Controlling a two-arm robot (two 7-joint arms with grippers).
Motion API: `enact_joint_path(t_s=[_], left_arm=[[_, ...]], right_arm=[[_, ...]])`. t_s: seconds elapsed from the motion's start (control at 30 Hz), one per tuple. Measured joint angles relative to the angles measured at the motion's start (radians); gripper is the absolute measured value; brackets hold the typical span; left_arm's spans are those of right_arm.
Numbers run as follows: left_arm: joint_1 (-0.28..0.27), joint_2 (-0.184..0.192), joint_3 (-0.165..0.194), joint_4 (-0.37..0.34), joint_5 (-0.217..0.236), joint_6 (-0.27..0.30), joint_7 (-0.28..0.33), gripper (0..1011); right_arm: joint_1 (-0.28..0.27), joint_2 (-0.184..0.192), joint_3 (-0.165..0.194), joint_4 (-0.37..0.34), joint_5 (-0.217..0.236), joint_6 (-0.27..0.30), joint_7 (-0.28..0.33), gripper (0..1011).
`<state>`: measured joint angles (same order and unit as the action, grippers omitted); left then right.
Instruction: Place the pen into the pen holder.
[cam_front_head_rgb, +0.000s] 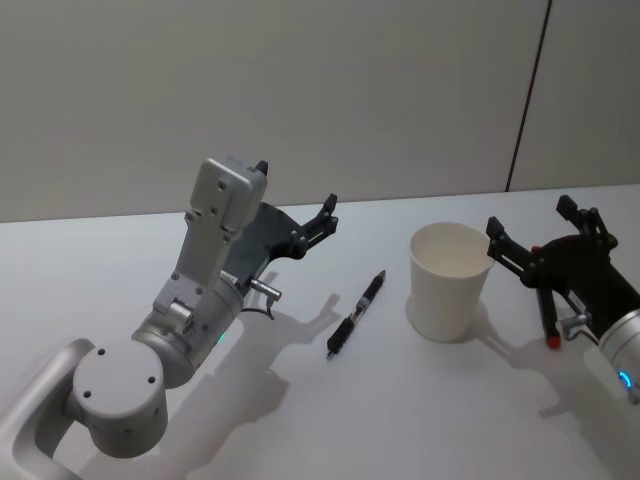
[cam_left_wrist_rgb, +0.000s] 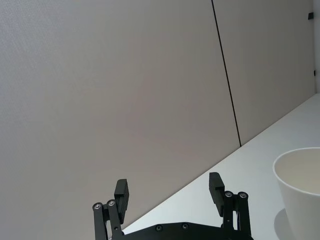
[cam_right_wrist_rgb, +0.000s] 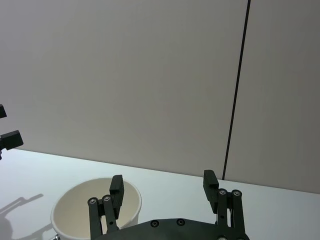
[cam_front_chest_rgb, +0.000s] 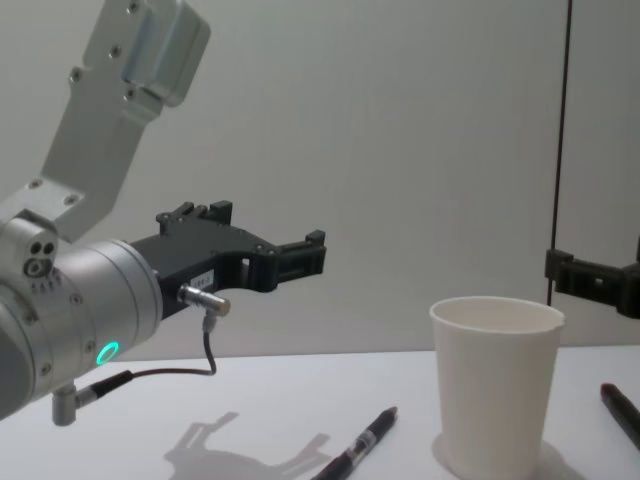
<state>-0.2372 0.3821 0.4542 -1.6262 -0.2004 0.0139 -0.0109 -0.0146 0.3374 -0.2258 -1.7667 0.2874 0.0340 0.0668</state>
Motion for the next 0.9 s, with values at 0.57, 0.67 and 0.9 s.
enact_joint_path(t_s=[0.57,0.67,0.9], left_arm=[[0.0,0.0,0.0,0.0,0.0,0.0,0.0,1001],[0.0,0.0,0.0,0.0,0.0,0.0,0.0,1001],[0.0,0.0,0.0,0.0,0.0,0.0,0.0,1001]], right_arm=[[0.0,0.0,0.0,0.0,0.0,0.0,0.0,1002],[0.0,0.0,0.0,0.0,0.0,0.0,0.0,1001],[0.0,0.0,0.0,0.0,0.0,0.0,0.0,1001]])
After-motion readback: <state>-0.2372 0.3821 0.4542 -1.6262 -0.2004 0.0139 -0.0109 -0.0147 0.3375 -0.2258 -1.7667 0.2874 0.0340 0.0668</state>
